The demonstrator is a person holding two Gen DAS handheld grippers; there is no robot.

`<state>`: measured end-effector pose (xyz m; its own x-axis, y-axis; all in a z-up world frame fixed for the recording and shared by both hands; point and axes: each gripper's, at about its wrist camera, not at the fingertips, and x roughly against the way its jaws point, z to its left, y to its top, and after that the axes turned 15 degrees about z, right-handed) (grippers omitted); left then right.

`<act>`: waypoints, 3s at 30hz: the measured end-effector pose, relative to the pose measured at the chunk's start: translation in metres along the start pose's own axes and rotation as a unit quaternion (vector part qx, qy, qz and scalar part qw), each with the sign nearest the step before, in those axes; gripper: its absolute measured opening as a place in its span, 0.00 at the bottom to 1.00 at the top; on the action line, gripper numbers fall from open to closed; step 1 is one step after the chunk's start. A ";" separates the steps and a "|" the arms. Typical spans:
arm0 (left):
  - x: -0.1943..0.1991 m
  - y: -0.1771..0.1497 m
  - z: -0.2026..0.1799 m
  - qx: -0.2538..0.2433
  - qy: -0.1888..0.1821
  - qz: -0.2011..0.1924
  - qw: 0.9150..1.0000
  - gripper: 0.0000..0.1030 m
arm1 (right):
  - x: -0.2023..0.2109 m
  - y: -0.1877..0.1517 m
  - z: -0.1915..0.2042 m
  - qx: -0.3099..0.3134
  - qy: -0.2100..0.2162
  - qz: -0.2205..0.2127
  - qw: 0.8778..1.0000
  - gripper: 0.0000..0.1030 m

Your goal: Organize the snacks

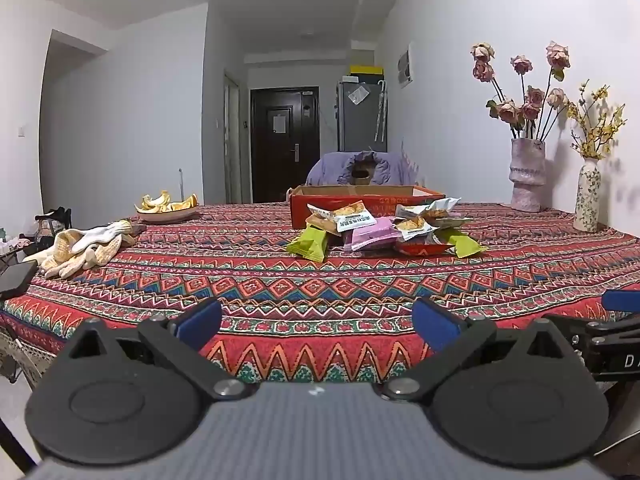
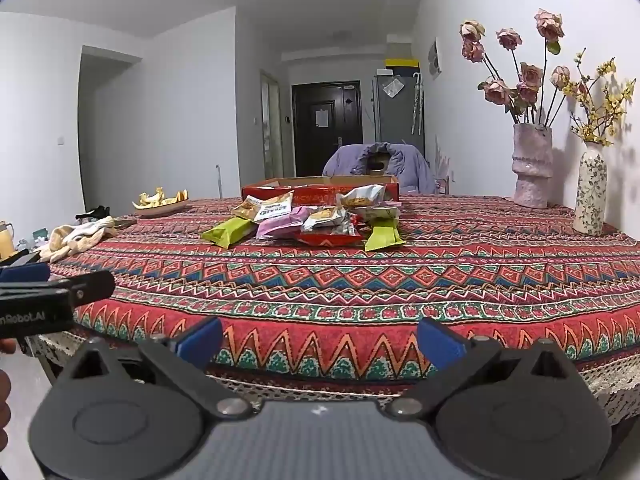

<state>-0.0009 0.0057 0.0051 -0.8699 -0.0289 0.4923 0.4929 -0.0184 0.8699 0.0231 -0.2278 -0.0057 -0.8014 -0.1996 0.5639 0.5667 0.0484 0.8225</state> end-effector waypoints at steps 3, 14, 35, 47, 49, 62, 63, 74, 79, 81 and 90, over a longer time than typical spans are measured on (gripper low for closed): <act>0.001 0.000 0.000 0.000 0.000 -0.001 1.000 1.00 | -0.001 0.002 0.000 -0.002 0.000 -0.002 1.000 1.00; 0.003 0.000 -0.003 -0.011 0.001 -0.002 1.000 1.00 | 0.002 -0.002 -0.001 -0.002 -0.003 -0.006 1.000 1.00; 0.004 0.000 -0.004 -0.017 0.002 -0.004 1.000 1.00 | 0.006 0.000 0.002 0.004 -0.006 -0.008 1.000 1.00; 0.002 0.001 -0.004 -0.015 0.003 0.000 1.000 1.00 | 0.006 0.002 -0.002 0.000 -0.018 -0.017 1.000 1.00; 0.001 0.001 -0.004 -0.015 0.006 0.002 1.000 1.00 | 0.004 0.002 -0.002 -0.001 -0.016 -0.009 1.000 1.00; -0.037 0.026 0.000 -0.014 0.015 0.037 0.999 1.00 | -0.024 0.021 -0.025 -0.007 -0.022 -0.001 1.000 1.00; -0.044 0.031 0.001 -0.011 0.015 0.043 0.999 1.00 | -0.028 0.025 -0.027 -0.009 -0.023 0.000 1.000 1.00; -0.119 0.106 0.006 -0.009 -0.010 0.086 0.996 1.00 | -0.081 0.098 -0.065 -0.044 0.033 0.007 0.998 1.00; -0.164 0.148 0.000 -0.011 -0.033 0.102 0.994 1.00 | -0.116 0.140 -0.078 -0.038 0.063 0.053 0.996 1.00; -0.188 0.167 -0.006 -0.011 -0.038 0.106 0.994 1.00 | -0.127 0.161 -0.079 -0.023 0.058 0.050 0.997 1.00; -0.289 0.218 -0.036 -0.028 -0.053 0.150 0.987 0.79 | -0.203 0.237 -0.072 0.029 0.016 0.053 0.998 0.98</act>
<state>0.3585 -0.0263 0.0511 -0.6803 0.0636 0.7302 0.7257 -0.0811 0.6832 0.3334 -0.2460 0.0694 -0.7312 -0.2212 0.6453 0.6344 0.1274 0.7625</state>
